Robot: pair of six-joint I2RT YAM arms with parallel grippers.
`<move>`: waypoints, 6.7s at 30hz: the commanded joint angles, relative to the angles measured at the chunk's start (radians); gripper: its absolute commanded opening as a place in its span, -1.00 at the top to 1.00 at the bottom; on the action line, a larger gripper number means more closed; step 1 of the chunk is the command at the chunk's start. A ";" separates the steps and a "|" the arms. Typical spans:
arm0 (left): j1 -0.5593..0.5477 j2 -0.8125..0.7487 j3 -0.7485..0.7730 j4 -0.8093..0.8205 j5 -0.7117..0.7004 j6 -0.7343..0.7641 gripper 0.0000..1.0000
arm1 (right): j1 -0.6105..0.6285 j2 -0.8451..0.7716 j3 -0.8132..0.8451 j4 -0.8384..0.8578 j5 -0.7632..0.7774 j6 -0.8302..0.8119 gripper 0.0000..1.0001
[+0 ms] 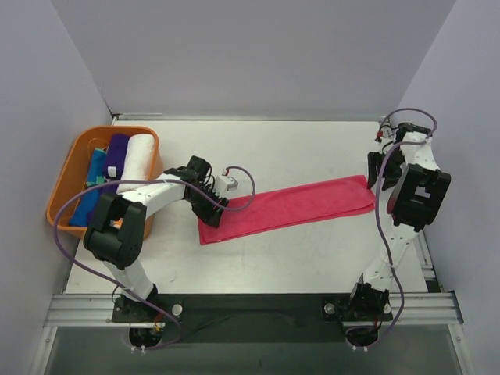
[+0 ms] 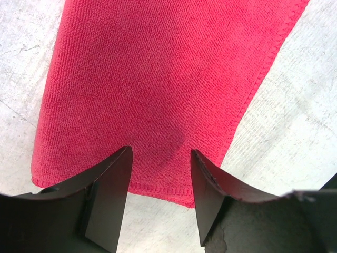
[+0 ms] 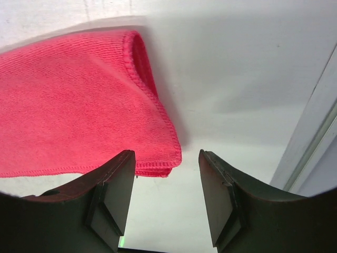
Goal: Roll the towels
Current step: Fold the towel
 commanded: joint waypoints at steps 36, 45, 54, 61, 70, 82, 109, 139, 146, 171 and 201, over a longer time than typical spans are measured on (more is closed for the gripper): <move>0.040 -0.061 0.063 -0.028 0.022 -0.005 -0.21 | -0.001 0.090 0.143 -0.193 -0.053 -0.051 1.00; 0.149 -0.026 0.122 -0.056 0.144 -0.053 -0.21 | 0.038 -0.062 0.082 -0.214 -0.135 -0.050 1.00; 0.175 -0.006 0.123 -0.063 0.166 -0.081 -0.43 | 0.195 -0.165 -0.062 -0.214 -0.280 0.031 1.00; 0.177 0.024 0.103 -0.050 0.142 -0.163 -0.44 | 0.346 -0.163 -0.116 -0.171 -0.410 0.110 1.00; 0.176 0.043 0.054 0.009 0.126 -0.222 -0.45 | 0.524 -0.113 -0.127 -0.069 -0.465 0.220 1.00; 0.175 0.059 0.024 0.052 0.125 -0.239 -0.43 | 0.670 -0.047 -0.082 0.016 -0.455 0.366 1.00; 0.154 -0.026 0.011 0.092 0.200 -0.225 -0.41 | 0.527 -0.182 -0.056 0.028 -0.535 0.279 0.39; 0.185 -0.136 -0.061 0.191 0.177 -0.234 -0.30 | 0.395 0.020 -0.073 0.037 -0.192 0.196 0.54; 0.182 -0.141 -0.072 0.194 0.192 -0.242 -0.30 | 0.351 -0.175 -0.176 0.036 -0.263 0.240 0.40; 0.177 -0.093 -0.049 0.204 0.197 -0.257 -0.35 | 0.240 -0.005 -0.226 0.031 -0.359 0.222 0.93; 0.074 0.149 0.051 0.228 0.188 -0.328 -0.10 | 0.533 -0.042 0.007 -0.119 -0.402 0.305 1.00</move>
